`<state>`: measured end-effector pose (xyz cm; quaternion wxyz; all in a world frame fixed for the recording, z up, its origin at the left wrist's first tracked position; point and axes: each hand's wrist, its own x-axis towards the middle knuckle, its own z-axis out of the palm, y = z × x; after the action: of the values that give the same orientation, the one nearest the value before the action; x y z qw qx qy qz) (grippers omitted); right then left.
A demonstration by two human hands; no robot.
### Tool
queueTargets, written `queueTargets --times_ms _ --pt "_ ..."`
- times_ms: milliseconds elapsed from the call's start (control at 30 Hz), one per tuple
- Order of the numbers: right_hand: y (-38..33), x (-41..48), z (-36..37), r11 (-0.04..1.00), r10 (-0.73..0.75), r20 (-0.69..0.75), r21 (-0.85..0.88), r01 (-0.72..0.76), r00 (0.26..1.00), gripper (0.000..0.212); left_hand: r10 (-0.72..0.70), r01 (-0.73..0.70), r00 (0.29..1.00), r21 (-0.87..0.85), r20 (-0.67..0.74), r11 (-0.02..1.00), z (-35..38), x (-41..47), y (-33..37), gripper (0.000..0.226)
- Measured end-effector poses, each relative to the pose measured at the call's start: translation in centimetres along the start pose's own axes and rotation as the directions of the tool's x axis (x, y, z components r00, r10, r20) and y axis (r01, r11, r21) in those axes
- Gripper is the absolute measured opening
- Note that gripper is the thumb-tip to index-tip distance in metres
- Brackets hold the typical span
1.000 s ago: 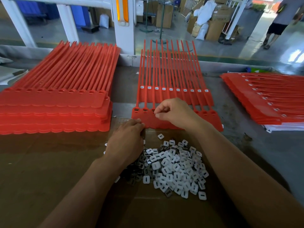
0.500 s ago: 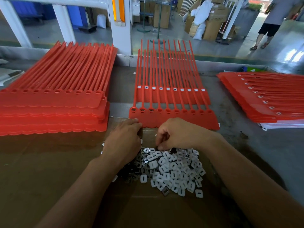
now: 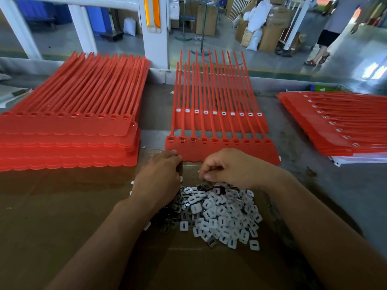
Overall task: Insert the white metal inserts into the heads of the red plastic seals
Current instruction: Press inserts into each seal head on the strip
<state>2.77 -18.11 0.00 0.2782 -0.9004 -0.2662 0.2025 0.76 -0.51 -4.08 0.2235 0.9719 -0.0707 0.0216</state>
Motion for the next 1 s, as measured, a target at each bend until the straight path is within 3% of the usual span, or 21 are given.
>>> queueTargets --times_ms 467,767,1000 --pt "-0.25 -0.43 0.06 0.997 0.002 0.061 -0.078 0.003 0.998 0.018 0.006 -0.006 1.000 0.002 -0.002 1.000 0.01 0.04 0.01 0.049" --pt "-0.15 -0.55 -0.12 0.998 0.037 0.030 0.053 -0.038 0.999 0.019 0.010 -0.010 1.000 0.003 -0.004 1.000 0.13 0.05 -0.11 0.048" --pt "0.20 -0.54 0.14 0.998 -0.009 -0.033 0.060 0.011 0.999 0.018 0.012 -0.012 1.000 0.002 0.000 1.000 0.05 0.04 -0.11 0.050"
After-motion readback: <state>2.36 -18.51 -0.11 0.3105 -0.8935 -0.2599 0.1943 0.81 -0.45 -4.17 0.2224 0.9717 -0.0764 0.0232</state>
